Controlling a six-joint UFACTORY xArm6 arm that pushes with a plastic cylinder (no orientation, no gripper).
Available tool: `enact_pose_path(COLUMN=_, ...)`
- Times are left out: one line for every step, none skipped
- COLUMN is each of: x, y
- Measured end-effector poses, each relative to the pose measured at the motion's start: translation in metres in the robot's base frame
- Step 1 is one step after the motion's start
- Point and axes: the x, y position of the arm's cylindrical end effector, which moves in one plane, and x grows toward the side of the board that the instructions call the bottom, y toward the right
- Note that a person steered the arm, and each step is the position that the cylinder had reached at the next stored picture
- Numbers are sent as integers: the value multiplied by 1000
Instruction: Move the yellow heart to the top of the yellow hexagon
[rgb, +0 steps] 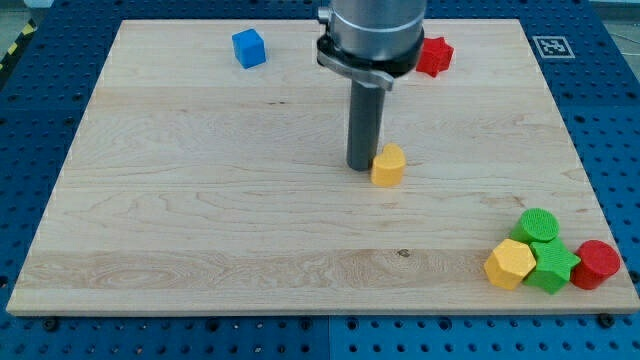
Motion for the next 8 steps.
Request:
enact_pose_path(x=2, y=55)
enact_pose_path(x=0, y=103)
enact_pose_path(x=-14, y=109)
enact_pose_path(x=-23, y=139)
enact_pose_path(x=0, y=150)
enact_pose_path(x=12, y=134)
enact_pose_path(x=27, y=114)
enact_pose_path(x=19, y=118)
